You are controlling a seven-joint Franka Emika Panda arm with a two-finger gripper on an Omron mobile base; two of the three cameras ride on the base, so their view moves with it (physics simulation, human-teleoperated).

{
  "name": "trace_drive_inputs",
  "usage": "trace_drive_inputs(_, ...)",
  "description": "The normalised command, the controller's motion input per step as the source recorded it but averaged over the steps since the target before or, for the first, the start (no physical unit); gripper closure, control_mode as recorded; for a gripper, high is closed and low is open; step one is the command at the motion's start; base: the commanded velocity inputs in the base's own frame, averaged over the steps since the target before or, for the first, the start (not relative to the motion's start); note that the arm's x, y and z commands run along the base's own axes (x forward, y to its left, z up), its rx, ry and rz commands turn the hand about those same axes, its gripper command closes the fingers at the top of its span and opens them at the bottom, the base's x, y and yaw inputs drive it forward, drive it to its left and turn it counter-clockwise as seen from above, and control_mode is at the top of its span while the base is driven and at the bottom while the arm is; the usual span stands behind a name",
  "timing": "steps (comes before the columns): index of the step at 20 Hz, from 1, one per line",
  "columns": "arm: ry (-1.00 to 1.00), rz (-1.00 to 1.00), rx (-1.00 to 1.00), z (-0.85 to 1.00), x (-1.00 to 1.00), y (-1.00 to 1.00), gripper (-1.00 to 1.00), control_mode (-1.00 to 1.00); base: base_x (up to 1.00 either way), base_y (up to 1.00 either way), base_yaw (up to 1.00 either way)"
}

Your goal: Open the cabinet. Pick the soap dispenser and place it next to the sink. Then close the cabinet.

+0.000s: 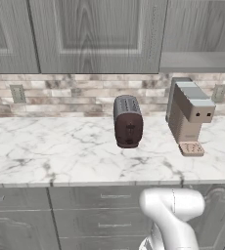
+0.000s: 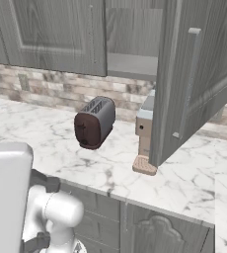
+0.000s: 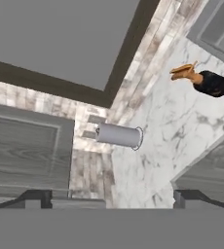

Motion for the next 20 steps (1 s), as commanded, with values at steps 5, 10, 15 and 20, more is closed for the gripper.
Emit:
trace_drive_inputs(5, 0.14, 0.11, 0.00, -0.01, 0.00, -0.04, -1.00, -1.00, 0.00, 0.00, 0.00)
trace_drive_inputs(10, 0.10, 0.09, 0.00, 0.00, 0.00, -0.09, -1.00, -1.00, 0.00, 0.00, 0.00)
trace_drive_inputs(15, 0.06, 0.04, 0.02, 0.00, 0.00, -0.05, -1.00, -1.00, 0.00, 0.00, 0.00)
trace_drive_inputs(20, 0.04, 0.00, 0.02, 0.00, 0.04, 0.00, -1.00, -1.00, 0.00, 0.00, 0.00)
